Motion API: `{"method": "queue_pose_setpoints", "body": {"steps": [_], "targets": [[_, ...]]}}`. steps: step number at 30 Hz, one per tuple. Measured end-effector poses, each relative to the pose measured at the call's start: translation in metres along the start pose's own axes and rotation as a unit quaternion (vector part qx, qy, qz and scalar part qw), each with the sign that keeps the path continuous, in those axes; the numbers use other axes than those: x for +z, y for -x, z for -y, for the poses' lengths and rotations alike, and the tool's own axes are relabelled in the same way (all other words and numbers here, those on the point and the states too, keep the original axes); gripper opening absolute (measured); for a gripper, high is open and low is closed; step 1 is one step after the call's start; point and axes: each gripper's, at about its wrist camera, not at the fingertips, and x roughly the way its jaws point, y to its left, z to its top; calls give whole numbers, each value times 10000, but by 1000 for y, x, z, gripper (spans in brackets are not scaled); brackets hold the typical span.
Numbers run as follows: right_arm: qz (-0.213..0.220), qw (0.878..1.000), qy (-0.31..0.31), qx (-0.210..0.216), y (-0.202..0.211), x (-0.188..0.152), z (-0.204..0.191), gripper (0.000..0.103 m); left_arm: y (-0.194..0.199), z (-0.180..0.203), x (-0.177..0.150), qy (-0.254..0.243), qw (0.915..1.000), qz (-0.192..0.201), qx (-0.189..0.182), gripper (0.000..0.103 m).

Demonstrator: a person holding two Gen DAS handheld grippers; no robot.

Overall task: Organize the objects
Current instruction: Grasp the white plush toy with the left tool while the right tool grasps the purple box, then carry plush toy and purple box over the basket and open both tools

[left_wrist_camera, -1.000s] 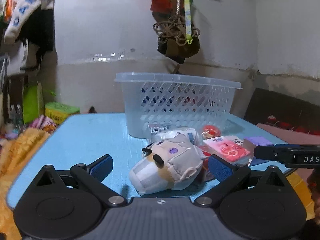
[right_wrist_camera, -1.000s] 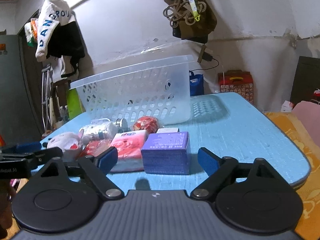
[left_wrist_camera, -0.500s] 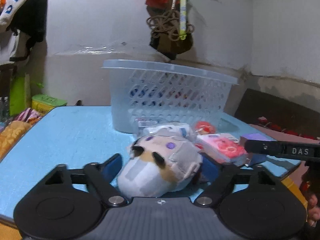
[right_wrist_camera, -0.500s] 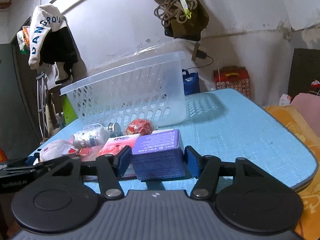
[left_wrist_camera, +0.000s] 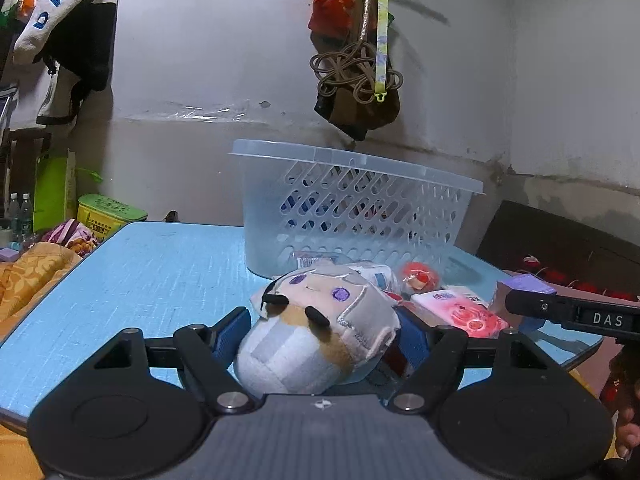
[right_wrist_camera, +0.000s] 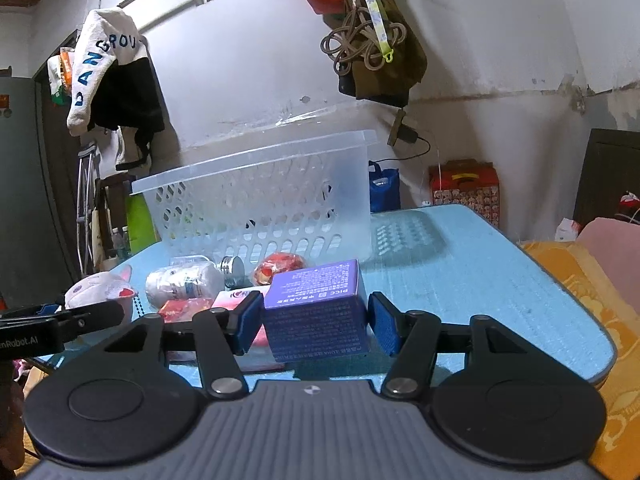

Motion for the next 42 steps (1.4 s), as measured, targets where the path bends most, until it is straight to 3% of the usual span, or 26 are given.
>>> {"method": "queue_pose_setpoints", "body": {"steps": [9,14,18,22,26,29,31,32,33,34,35,39,42], "targets": [[84,10000,35,-30,7,3,-1,61,8,5,6,-82,9999,86,35,80],[372,9993,79,58,19,22,-3,61,15,4,22,-20,9998,218,5,80],[711,9969,187,267,24,62,-5,61,19,2,60,-21,9988,488,-102,80],[958,9941,387,316,2,121,-10,61,9,7,121,-245,9959,851,-163,80],[612,9965,443,368,-60,166,-2,61,-49,16,181,-437,9981,439,-73,80],[219,9978,589,204,-104,168,3,61,-104,13,195,-344,9993,-127,87,80],[89,9975,683,181,-124,161,4,62,-125,15,193,-334,9989,-293,142,81],[45,9974,702,163,-127,160,3,67,-134,16,192,-316,9987,-375,146,81],[-16,9972,723,180,-129,158,3,86,-138,17,191,-262,9989,-355,160,84],[28,9974,716,124,-128,156,2,95,-139,18,189,-246,9992,-265,174,99],[134,9974,707,51,-124,156,1,103,-138,20,187,-241,9993,-158,231,103],[711,9954,641,-61,-81,143,2,103,-113,22,175,-419,9980,275,387,103],[832,9962,256,-41,-47,112,13,103,-76,21,149,-388,9969,519,436,103]]}}
